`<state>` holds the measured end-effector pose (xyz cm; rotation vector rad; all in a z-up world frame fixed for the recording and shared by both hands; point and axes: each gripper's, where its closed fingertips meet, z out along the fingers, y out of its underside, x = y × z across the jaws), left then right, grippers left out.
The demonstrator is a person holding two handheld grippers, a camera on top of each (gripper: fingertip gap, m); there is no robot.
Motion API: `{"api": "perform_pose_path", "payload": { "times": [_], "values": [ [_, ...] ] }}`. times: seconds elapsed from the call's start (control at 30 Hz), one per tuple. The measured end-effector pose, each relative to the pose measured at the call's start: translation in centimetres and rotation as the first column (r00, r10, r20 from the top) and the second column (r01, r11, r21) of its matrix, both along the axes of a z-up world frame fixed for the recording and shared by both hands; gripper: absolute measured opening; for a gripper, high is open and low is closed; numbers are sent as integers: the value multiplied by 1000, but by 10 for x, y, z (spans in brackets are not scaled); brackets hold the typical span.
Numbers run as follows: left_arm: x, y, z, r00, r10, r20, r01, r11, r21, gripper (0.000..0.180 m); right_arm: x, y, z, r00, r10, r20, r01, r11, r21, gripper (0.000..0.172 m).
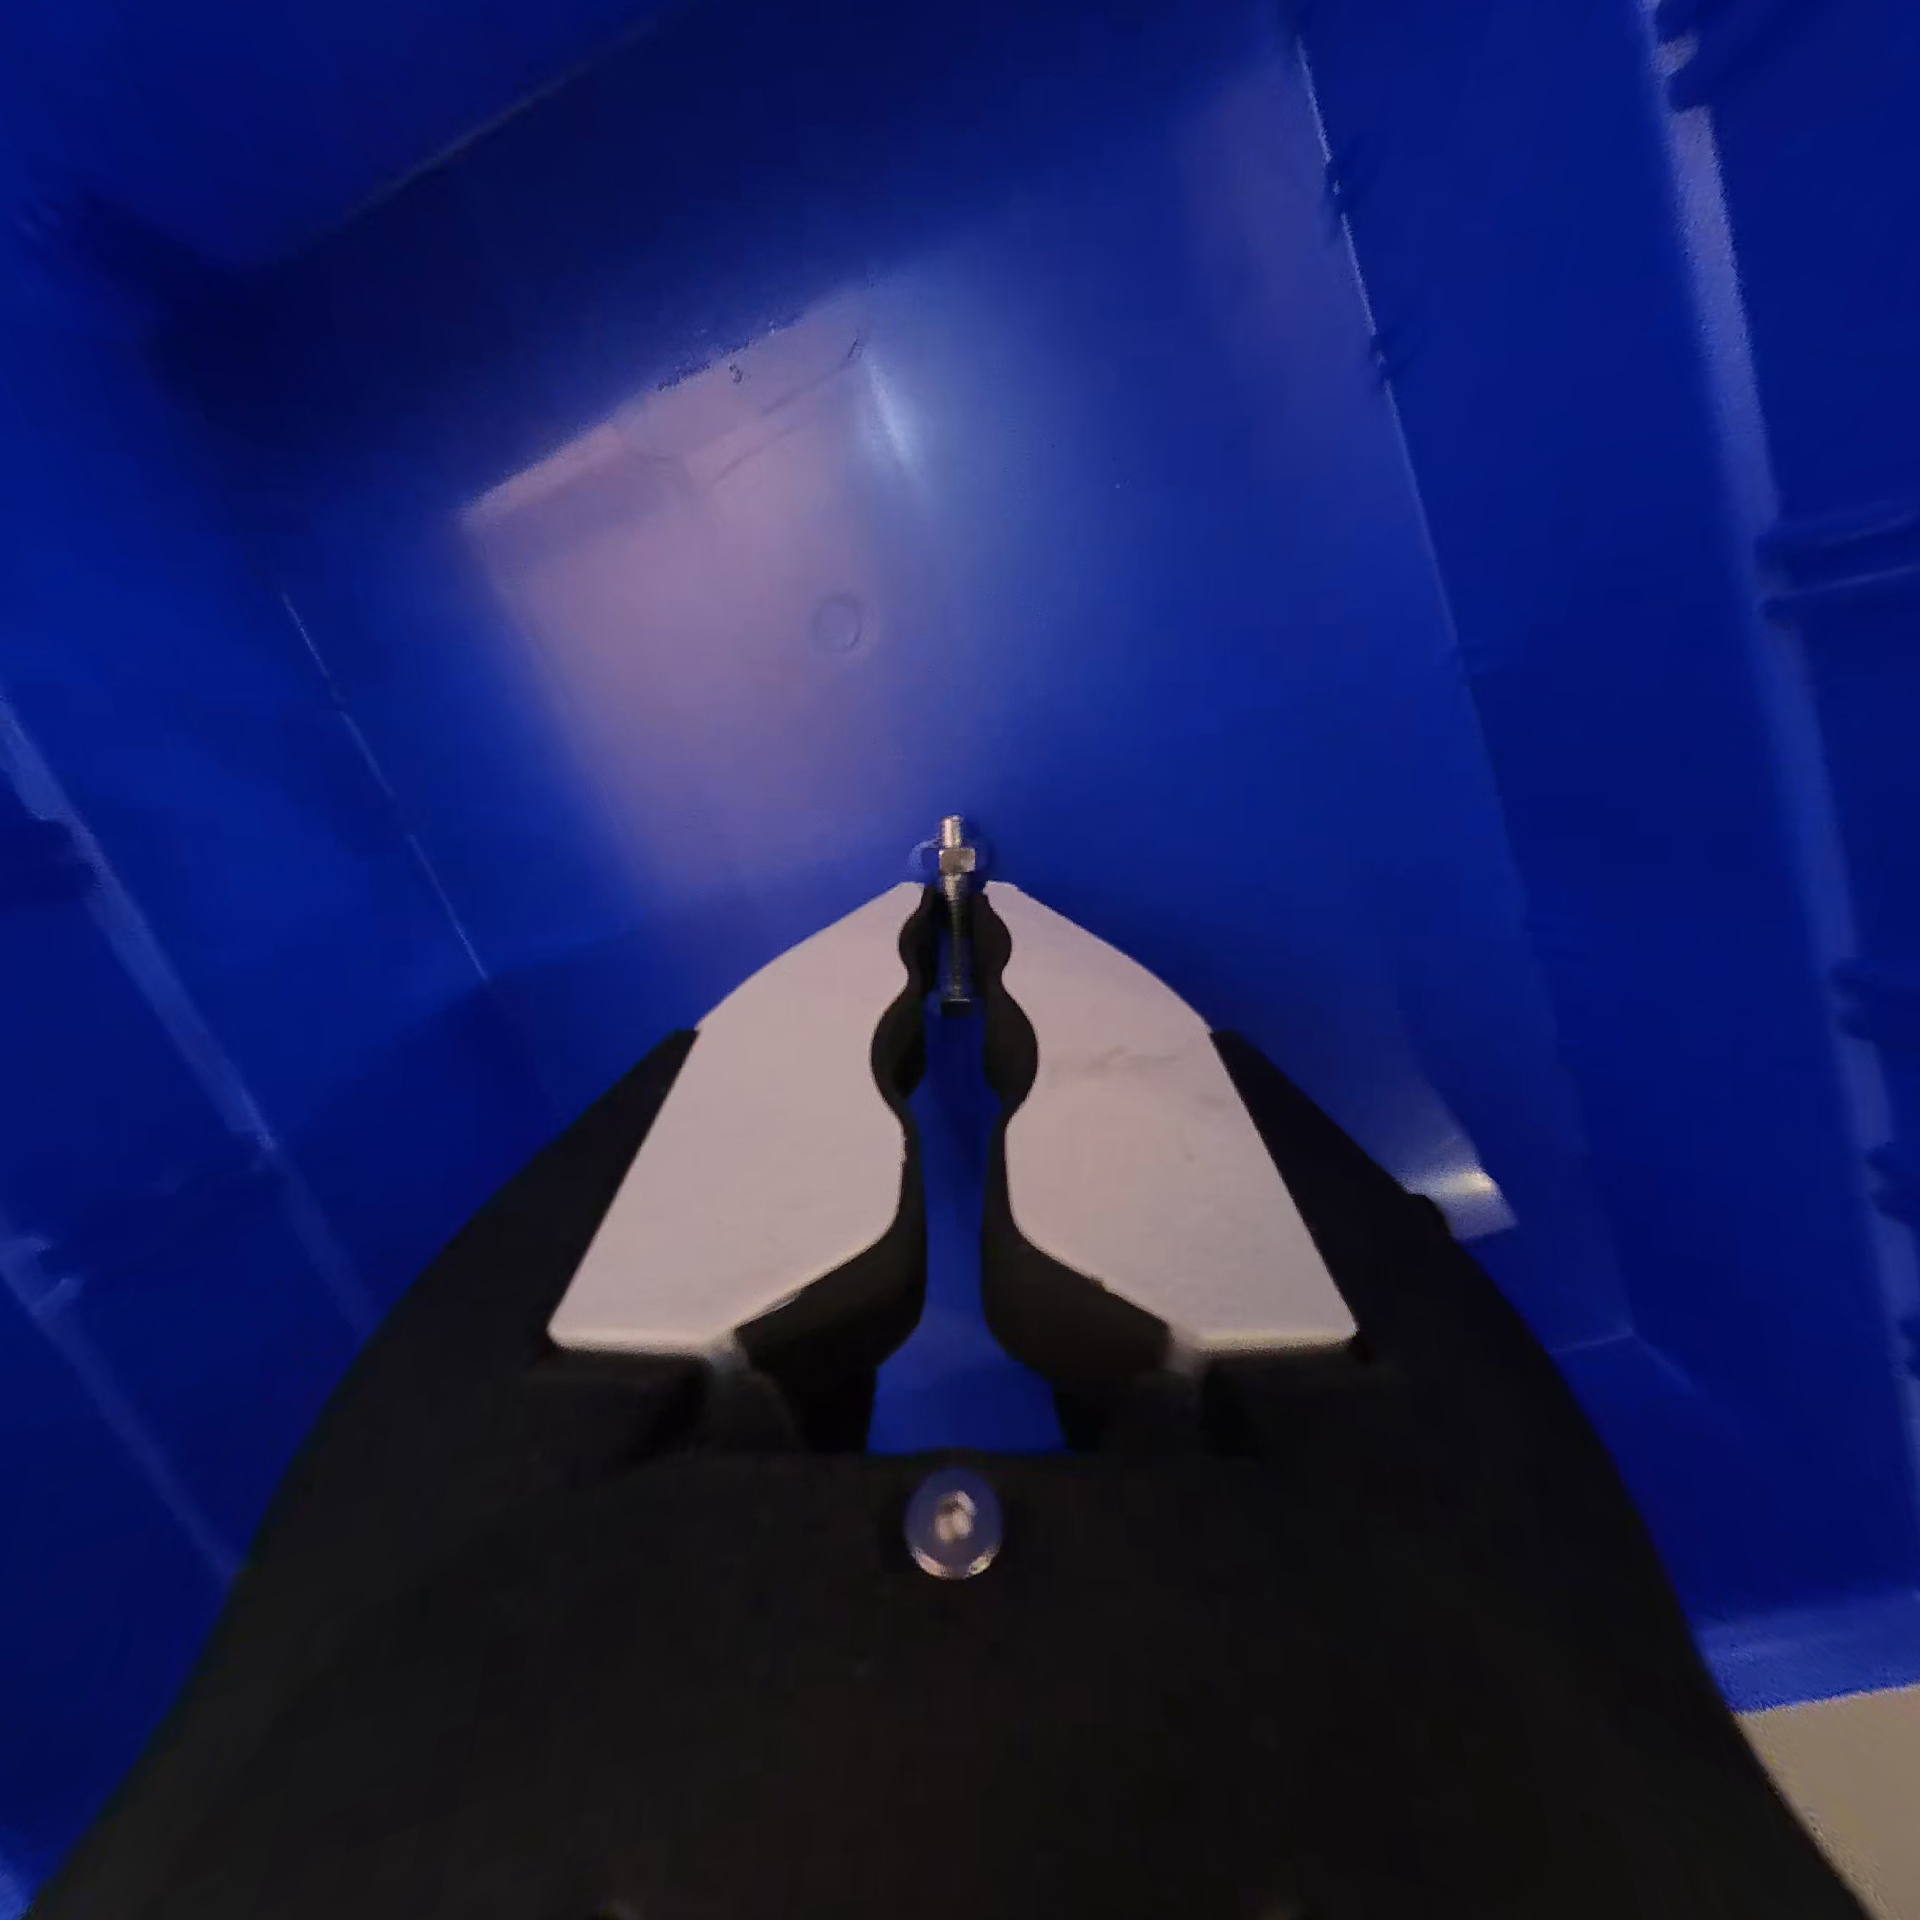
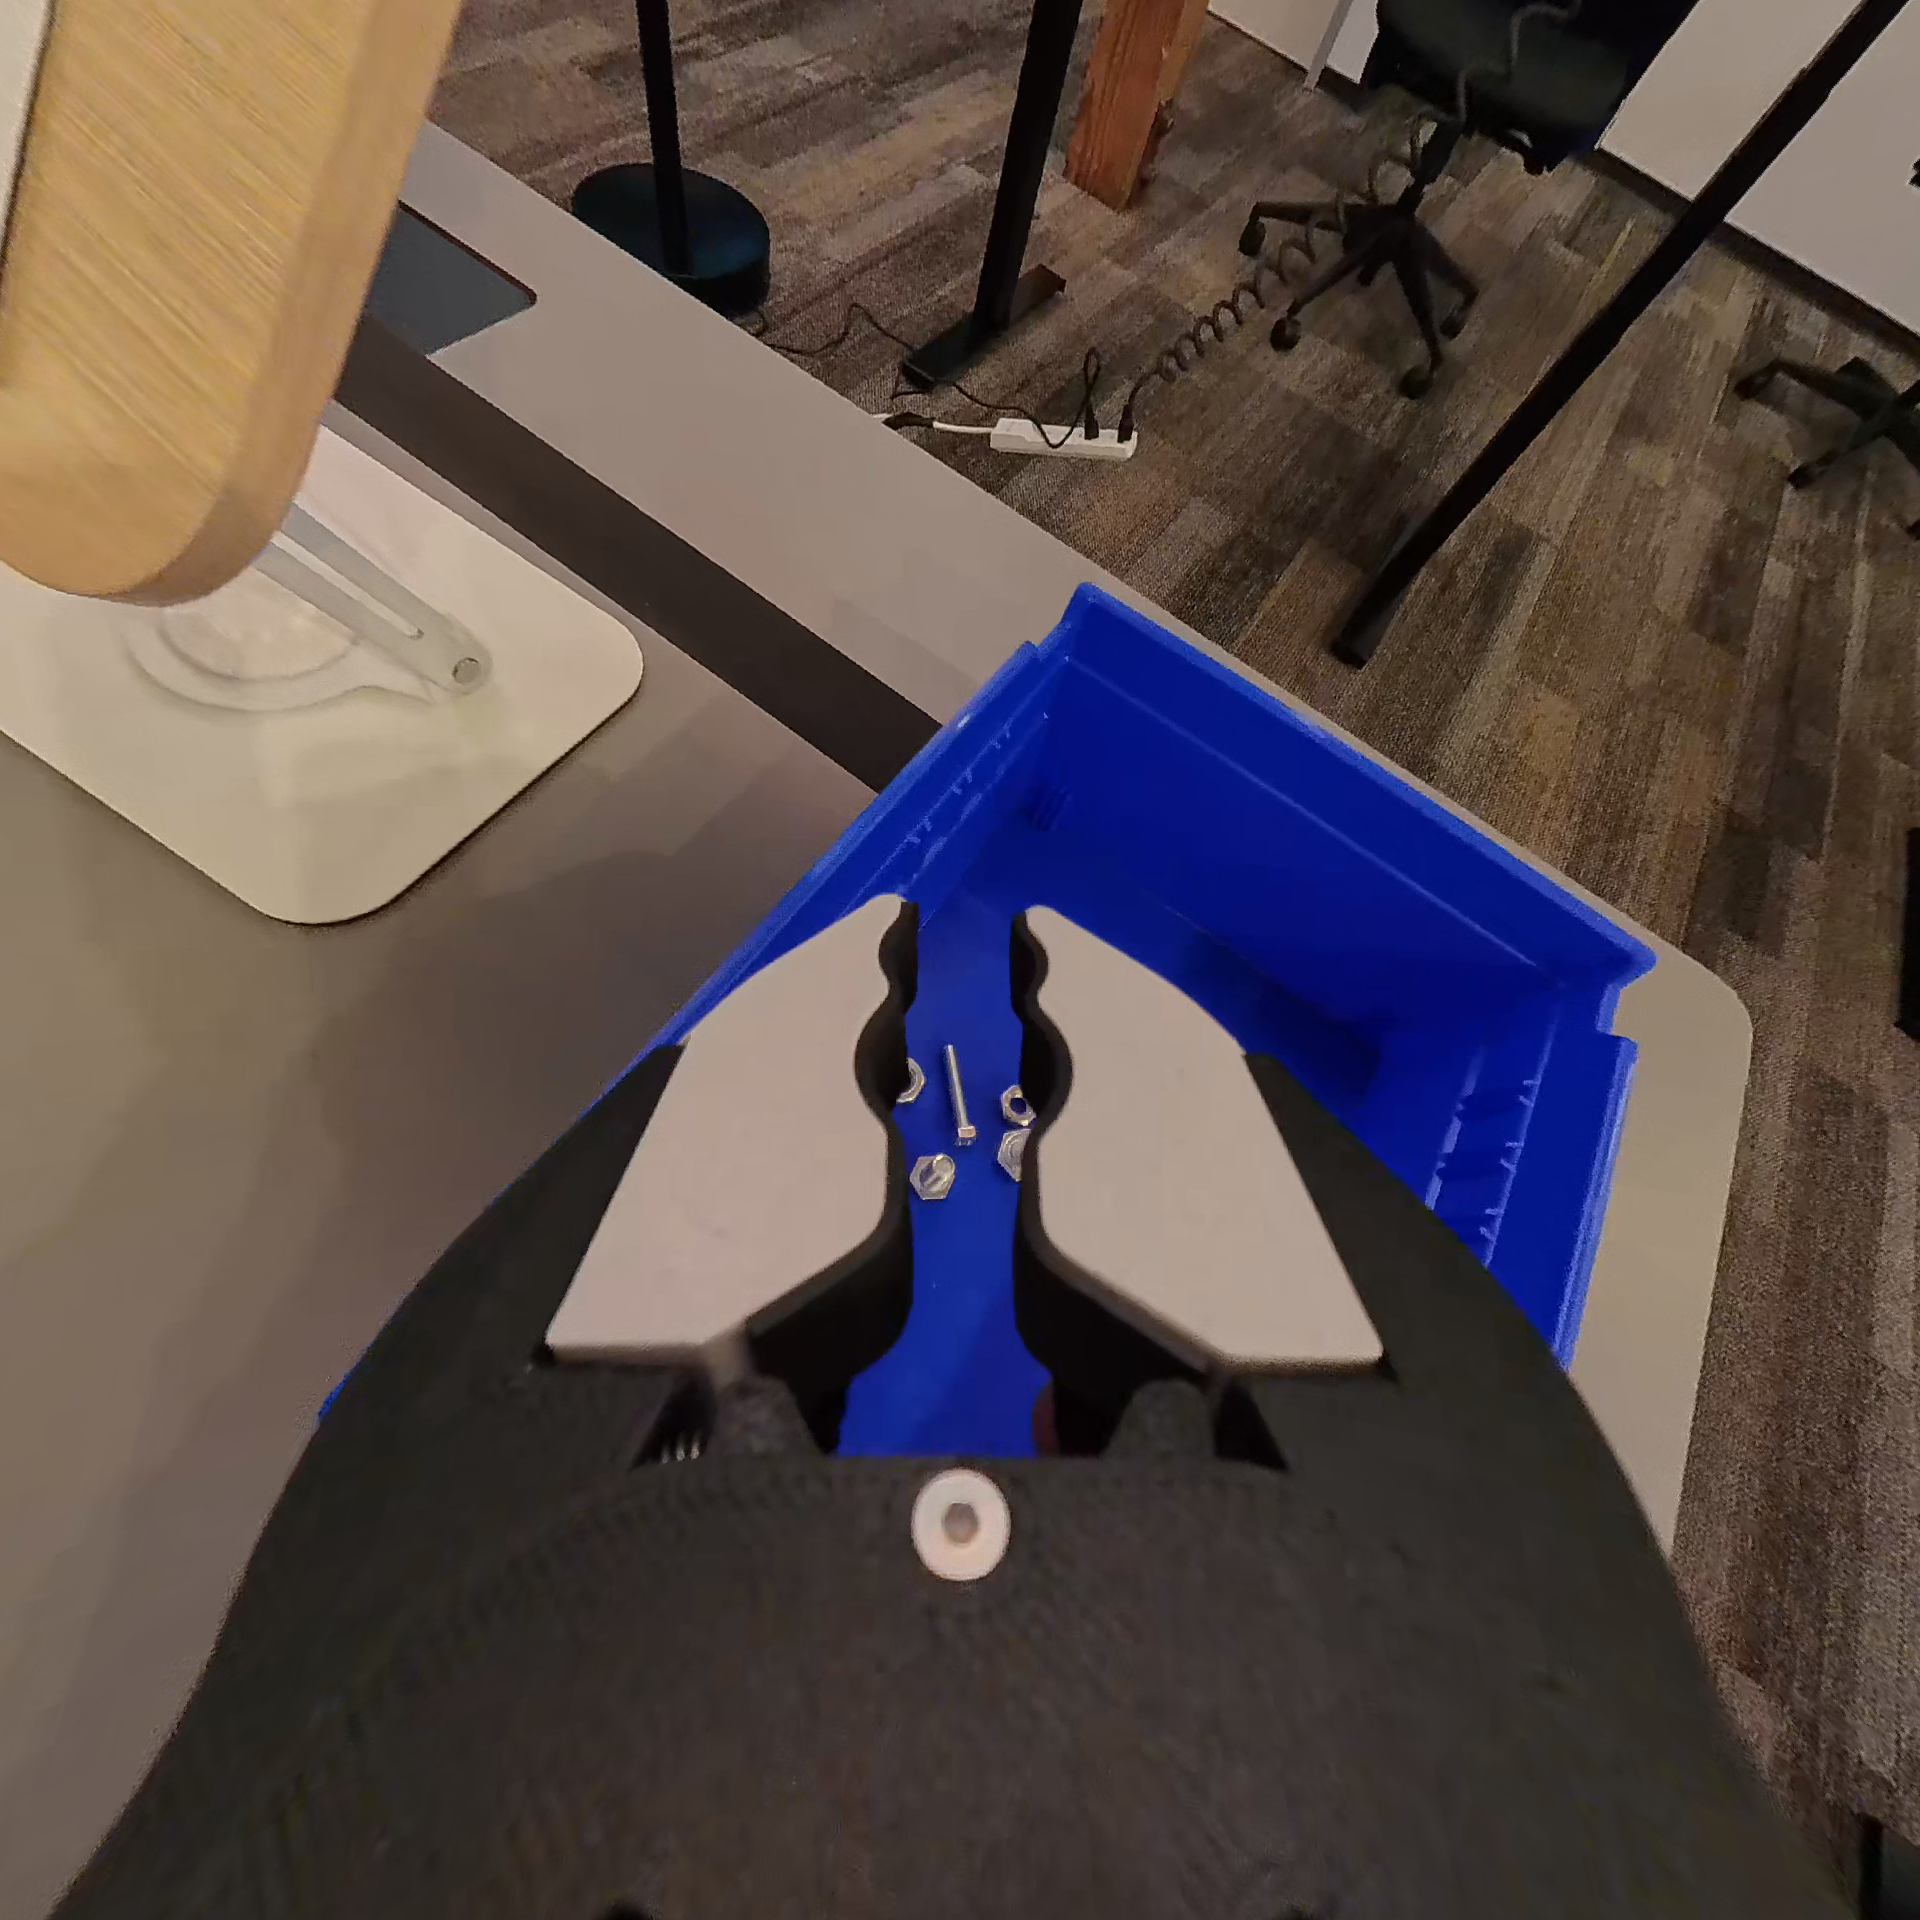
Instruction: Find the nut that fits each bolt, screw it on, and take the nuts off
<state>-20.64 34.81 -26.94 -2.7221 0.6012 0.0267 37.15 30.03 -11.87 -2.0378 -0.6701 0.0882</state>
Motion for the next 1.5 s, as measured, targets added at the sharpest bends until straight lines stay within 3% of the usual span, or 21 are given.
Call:
{"api": "perform_pose_path", "payload": {
  "times": [0.17,0.27,0.33,0.47,0.57,0.63,0.7,0.8,0.9,0.97,1.07,1.33,1.5],
  "values": [
    [0,1,5,999,-45,-27,47,996,82,5,-6,-7,20,1000,16,0,-16,998,60,16],
    [7,-2,32,997,-78,19,72,973,220,6,-17,-16,48,999,34,4,-34,988,150,15],
    [18,-9,62,987,-150,65,118,928,353,5,-34,-29,73,997,71,5,-70,969,235,14],
    [35,-44,123,953,-232,193,79,809,582,5,-92,-68,122,979,203,28,-198,898,392,6],
    [62,-81,155,889,-370,270,80,706,703,5,-153,-104,145,906,418,-70,-347,826,443,2],
    [85,-108,175,814,-481,326,65,633,772,5,-199,-125,146,802,575,-161,-462,769,442,2],
    [107,-132,185,721,-562,406,37,616,787,5,-242,-138,139,687,693,-219,-566,699,437,7],
    [139,-169,207,514,-707,487,-6,564,826,5,-300,-148,127,523,793,-311,-680,609,408,13],
    [155,-190,228,388,-778,494,-57,515,855,5,-348,-157,121,339,845,-414,-756,507,414,16],
    [162,-193,234,372,-789,489,-73,500,863,5,-375,-161,115,262,862,-434,-790,450,417,19],
    [169,-196,238,355,-796,490,-83,495,865,4,-403,-161,108,209,862,-461,-810,416,412,23],
    [171,-201,241,344,-806,482,-88,483,871,5,-428,-154,102,211,857,-470,-824,415,386,17],
    [170,-201,241,332,-807,489,-90,489,868,5,-428,-158,101,162,848,-505,-841,387,379,11]
  ]
}}
